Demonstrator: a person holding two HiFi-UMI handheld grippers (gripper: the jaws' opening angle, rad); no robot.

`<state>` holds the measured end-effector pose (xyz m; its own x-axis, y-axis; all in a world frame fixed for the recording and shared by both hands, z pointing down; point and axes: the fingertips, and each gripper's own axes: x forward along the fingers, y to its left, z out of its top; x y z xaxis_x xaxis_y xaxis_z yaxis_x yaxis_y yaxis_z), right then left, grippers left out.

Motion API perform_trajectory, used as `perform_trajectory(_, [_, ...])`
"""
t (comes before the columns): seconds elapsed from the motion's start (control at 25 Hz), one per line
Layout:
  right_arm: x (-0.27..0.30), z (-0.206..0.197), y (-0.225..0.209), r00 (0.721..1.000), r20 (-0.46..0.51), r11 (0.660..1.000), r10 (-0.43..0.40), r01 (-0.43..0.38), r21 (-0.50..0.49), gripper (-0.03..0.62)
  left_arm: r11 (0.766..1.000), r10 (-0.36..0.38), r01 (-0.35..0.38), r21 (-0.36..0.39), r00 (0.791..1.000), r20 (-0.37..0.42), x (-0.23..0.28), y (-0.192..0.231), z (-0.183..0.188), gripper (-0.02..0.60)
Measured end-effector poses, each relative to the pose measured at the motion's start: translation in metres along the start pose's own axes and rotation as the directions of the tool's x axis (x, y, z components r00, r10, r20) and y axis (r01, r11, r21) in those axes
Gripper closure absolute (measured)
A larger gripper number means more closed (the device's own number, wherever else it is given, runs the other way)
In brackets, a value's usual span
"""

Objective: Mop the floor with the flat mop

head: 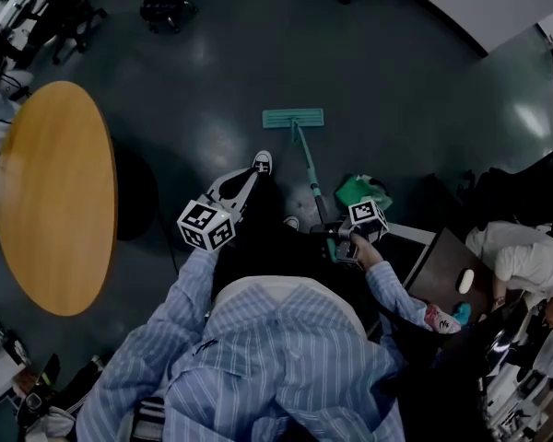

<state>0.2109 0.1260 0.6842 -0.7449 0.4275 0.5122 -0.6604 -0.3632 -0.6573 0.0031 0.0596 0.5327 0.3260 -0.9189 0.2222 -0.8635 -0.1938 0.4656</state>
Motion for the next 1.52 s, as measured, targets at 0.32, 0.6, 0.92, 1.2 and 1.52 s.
perform_trajectory(0.32, [-0.002,-0.031,-0.028,1.0,-0.015,1.0,-0.017,0.016,-0.015,0.543,1.0,-0.005,0.005,0.002,1.0,-0.004,-0.017,-0.002,-0.013,0.574])
perform_trajectory(0.6, [-0.008,-0.024,-0.029,0.999,-0.03,1.0,-0.023,0.022,-0.016,0.543,1.0,0.003,-0.003,0.001,1.0,-0.014,-0.009,-0.003,-0.02,0.574])
perform_trajectory(0.92, [-0.011,-0.036,-0.022,0.998,-0.042,0.998,-0.047,0.045,-0.045,0.542,1.0,0.008,-0.008,0.0,1.0,-0.028,-0.018,-0.01,-0.019,0.574])
perform_trajectory(1.2, [-0.007,-0.011,-0.003,0.997,-0.046,0.997,-0.054,0.052,-0.053,0.542,1.0,-0.012,0.012,-0.003,0.999,-0.051,0.01,0.003,-0.011,0.574])
perform_trajectory(1.52, [0.002,0.025,0.032,0.998,-0.035,0.997,-0.054,0.052,-0.058,0.542,1.0,-0.021,0.022,0.004,0.996,-0.084,0.029,0.022,-0.002,0.574])
